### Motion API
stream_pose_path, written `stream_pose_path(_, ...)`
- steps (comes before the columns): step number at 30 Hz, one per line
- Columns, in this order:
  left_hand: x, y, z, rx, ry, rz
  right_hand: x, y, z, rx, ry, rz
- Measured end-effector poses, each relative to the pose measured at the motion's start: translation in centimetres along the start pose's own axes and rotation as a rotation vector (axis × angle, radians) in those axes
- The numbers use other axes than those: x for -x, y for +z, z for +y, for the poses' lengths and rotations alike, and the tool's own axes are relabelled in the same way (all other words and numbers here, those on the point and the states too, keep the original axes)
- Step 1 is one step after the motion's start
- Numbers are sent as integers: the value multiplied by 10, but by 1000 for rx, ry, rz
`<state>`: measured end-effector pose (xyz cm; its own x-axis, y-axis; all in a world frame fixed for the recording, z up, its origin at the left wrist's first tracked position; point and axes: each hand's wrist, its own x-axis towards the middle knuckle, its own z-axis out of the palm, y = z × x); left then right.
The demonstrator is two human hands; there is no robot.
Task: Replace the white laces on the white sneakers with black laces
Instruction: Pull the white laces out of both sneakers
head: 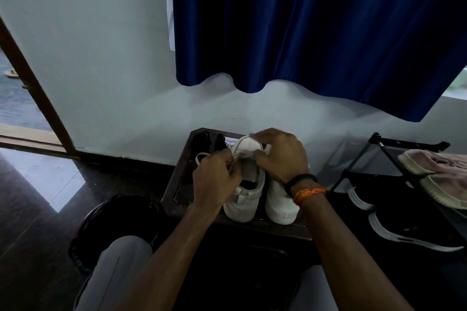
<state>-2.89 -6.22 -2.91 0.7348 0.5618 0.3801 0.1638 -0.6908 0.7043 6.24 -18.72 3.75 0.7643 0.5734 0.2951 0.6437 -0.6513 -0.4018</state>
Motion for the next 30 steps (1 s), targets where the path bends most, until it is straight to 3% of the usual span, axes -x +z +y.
stream_pose_path(2, 0, 1, -1, 31, -7, 10, -3, 10, -4, 141, -36, -140)
stream_pose_path(4, 2, 4, -3, 89, -38, 25, -2, 15, -5, 192, -30, -160)
stream_pose_path(9, 9, 17, -8, 316, -78, 92, 1, 17, 2, 37, -10, -36)
stream_pose_path(13, 10, 21, -11, 391, -93, 136, 4, 2, 9, -231, 245, 256)
stream_pose_path(16, 11, 24, -11, 445, -104, 154, 3, -6, 19, -128, 359, 187)
stream_pose_path(18, 12, 26, -10, 470, -116, 178, 5, -8, 17, -93, 326, 103)
stream_pose_path(21, 13, 29, -9, 500, -122, 187, 9, -7, 5, -136, 102, 32)
stream_pose_path(25, 13, 29, -11, 503, -109, 189, 7, 9, -8, 126, -32, -146)
stream_pose_path(27, 13, 28, -11, 499, -101, 184, 7, 17, -6, 152, -24, -115)
stream_pose_path(30, 11, 26, -9, 486, -95, 187, 7, 21, 1, 4, 2, 29)
